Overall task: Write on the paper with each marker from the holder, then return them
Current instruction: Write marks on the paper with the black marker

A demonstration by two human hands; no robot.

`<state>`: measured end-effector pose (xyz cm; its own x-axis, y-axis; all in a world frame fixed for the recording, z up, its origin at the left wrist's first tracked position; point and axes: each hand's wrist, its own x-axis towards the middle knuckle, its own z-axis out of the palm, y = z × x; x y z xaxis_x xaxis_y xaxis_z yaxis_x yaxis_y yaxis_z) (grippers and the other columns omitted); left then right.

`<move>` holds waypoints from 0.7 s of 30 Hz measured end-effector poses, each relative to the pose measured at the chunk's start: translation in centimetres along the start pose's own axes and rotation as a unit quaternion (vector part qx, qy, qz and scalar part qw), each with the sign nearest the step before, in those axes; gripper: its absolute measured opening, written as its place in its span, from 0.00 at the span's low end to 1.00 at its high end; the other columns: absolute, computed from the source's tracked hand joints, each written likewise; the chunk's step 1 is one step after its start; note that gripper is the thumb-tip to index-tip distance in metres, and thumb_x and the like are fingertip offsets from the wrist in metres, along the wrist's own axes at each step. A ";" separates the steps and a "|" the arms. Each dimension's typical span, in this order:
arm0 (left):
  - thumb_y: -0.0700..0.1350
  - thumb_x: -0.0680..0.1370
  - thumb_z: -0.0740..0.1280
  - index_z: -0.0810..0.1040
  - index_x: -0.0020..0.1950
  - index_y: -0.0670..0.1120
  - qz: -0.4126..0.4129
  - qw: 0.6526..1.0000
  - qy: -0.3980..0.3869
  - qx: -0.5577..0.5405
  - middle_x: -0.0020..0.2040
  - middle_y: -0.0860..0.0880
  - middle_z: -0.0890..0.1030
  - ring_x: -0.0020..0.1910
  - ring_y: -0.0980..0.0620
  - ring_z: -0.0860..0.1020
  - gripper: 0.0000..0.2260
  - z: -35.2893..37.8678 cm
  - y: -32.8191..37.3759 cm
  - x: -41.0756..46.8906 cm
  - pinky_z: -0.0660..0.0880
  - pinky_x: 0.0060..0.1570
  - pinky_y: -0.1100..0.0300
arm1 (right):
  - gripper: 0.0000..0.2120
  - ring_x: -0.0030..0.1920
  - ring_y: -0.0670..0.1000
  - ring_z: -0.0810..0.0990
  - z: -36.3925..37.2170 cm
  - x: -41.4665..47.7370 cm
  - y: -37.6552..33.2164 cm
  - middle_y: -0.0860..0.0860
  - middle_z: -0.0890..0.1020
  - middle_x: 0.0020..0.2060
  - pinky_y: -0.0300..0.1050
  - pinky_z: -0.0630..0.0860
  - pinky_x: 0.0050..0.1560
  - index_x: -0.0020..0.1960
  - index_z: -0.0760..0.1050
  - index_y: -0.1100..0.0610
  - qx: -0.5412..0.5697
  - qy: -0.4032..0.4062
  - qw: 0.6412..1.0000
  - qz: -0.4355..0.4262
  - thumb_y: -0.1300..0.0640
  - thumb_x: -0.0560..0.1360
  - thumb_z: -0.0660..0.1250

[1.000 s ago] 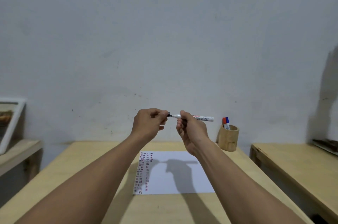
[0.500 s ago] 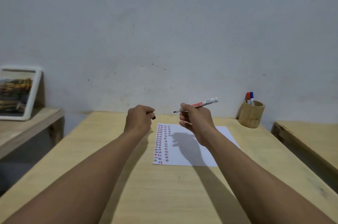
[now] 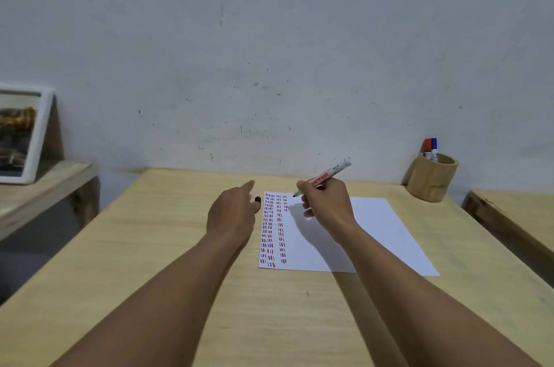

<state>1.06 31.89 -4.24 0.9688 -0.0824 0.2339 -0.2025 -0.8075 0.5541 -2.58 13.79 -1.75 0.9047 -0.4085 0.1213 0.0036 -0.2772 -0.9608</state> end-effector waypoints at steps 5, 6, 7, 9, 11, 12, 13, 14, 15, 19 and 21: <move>0.57 0.85 0.49 0.53 0.83 0.50 -0.026 0.984 -0.105 0.141 0.82 0.41 0.56 0.82 0.42 0.52 0.27 0.1 -1.7 -2.0 0.49 0.77 0.40 | 0.11 0.30 0.50 0.82 0.6 0.6 1.4 0.53 0.85 0.33 0.45 0.80 0.31 0.46 0.82 0.64 -0.053 0.018 0.998 -0.003 0.56 0.73 0.69; 0.58 0.84 0.45 0.50 0.83 0.51 -0.027 0.977 -0.135 0.162 0.83 0.41 0.50 0.82 0.42 0.46 0.28 0.2 -2.0 -2.3 0.43 0.78 0.39 | 0.12 0.32 0.51 0.83 0.8 0.7 1.9 0.54 0.85 0.33 0.47 0.80 0.33 0.45 0.82 0.64 -0.064 0.019 0.998 -0.003 0.54 0.73 0.69; 0.59 0.84 0.43 0.47 0.83 0.53 -0.024 0.973 -0.150 0.174 0.83 0.41 0.46 0.82 0.42 0.42 0.28 0.3 -2.2 -2.4 0.39 0.78 0.38 | 0.13 0.35 0.53 0.84 1.0 0.6 2.4 0.54 0.86 0.34 0.47 0.79 0.35 0.44 0.82 0.64 -0.077 0.020 0.997 -0.005 0.53 0.73 0.68; 0.60 0.83 0.41 0.44 0.83 0.55 -0.014 0.970 -0.157 0.185 0.83 0.41 0.43 0.82 0.41 0.40 0.28 0.3 -2.2 -2.5 0.37 0.77 0.38 | 0.15 0.39 0.55 0.85 1.2 0.5 2.9 0.56 0.86 0.36 0.47 0.79 0.37 0.44 0.82 0.65 -0.096 0.020 0.995 -0.012 0.51 0.72 0.68; 0.61 0.83 0.40 0.42 0.83 0.56 -0.010 0.968 -0.162 0.191 0.83 0.41 0.41 0.82 0.41 0.39 0.28 0.4 -2.2 -2.4 0.37 0.77 0.38 | 0.16 0.39 0.55 0.86 1.4 0.6 3.1 0.56 0.87 0.36 0.48 0.80 0.38 0.44 0.81 0.66 -0.102 0.019 0.994 -0.018 0.52 0.72 0.69; 0.61 0.83 0.40 0.42 0.83 0.56 -0.010 0.967 -0.163 0.196 0.83 0.41 0.41 0.82 0.41 0.39 0.28 0.5 -2.2 -2.4 0.37 0.77 0.38 | 0.16 0.38 0.54 0.86 1.4 0.7 3.1 0.56 0.86 0.35 0.46 0.79 0.37 0.43 0.81 0.67 -0.105 0.018 0.994 -0.021 0.52 0.73 0.69; 0.61 0.83 0.40 0.42 0.83 0.56 -0.010 0.966 -0.163 0.202 0.83 0.41 0.41 0.82 0.41 0.38 0.29 0.6 -2.2 -2.4 0.36 0.77 0.38 | 0.15 0.36 0.52 0.85 1.4 0.6 3.2 0.55 0.86 0.34 0.44 0.78 0.35 0.42 0.81 0.67 -0.108 0.017 0.994 -0.024 0.52 0.73 0.70; 0.61 0.83 0.40 0.41 0.83 0.56 -0.010 0.966 -0.162 0.203 0.83 0.41 0.41 0.82 0.41 0.38 0.29 0.6 -2.2 -2.4 0.36 0.77 0.38 | 0.15 0.34 0.49 0.85 1.4 0.6 3.3 0.54 0.86 0.33 0.41 0.75 0.33 0.40 0.81 0.66 -0.110 0.017 0.993 -0.027 0.53 0.74 0.70; 0.61 0.83 0.40 0.41 0.83 0.56 -0.010 0.966 -0.160 0.204 0.83 0.41 0.41 0.82 0.41 0.38 0.29 0.6 -2.3 -2.4 0.36 0.77 0.38 | 0.15 0.31 0.45 0.83 1.5 0.5 3.4 0.53 0.86 0.32 0.40 0.74 0.32 0.39 0.81 0.65 -0.111 0.016 0.993 -0.028 0.53 0.74 0.71; 0.62 0.83 0.40 0.41 0.83 0.56 -0.006 0.966 -0.157 0.205 0.83 0.41 0.41 0.82 0.41 0.38 0.29 0.7 -2.3 -2.5 0.36 0.77 0.38 | 0.16 0.28 0.44 0.79 1.6 0.7 3.7 0.49 0.82 0.25 0.36 0.70 0.29 0.31 0.78 0.60 -0.108 0.018 0.994 -0.024 0.53 0.74 0.72; 0.62 0.83 0.40 0.41 0.83 0.56 -0.006 0.966 -0.159 0.204 0.83 0.41 0.40 0.82 0.41 0.38 0.29 0.7 -2.5 -2.4 0.36 0.77 0.38 | 0.17 0.25 0.43 0.78 1.7 0.7 3.6 0.47 0.80 0.22 0.32 0.69 0.26 0.29 0.76 0.58 -0.107 0.016 0.994 -0.024 0.54 0.74 0.72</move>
<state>-0.71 33.65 -6.77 0.9788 -0.1947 -0.0643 -0.1807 -0.9673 0.1781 -1.17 13.96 -5.54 0.8916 -0.4172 0.1761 -0.0476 -0.4731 -0.8797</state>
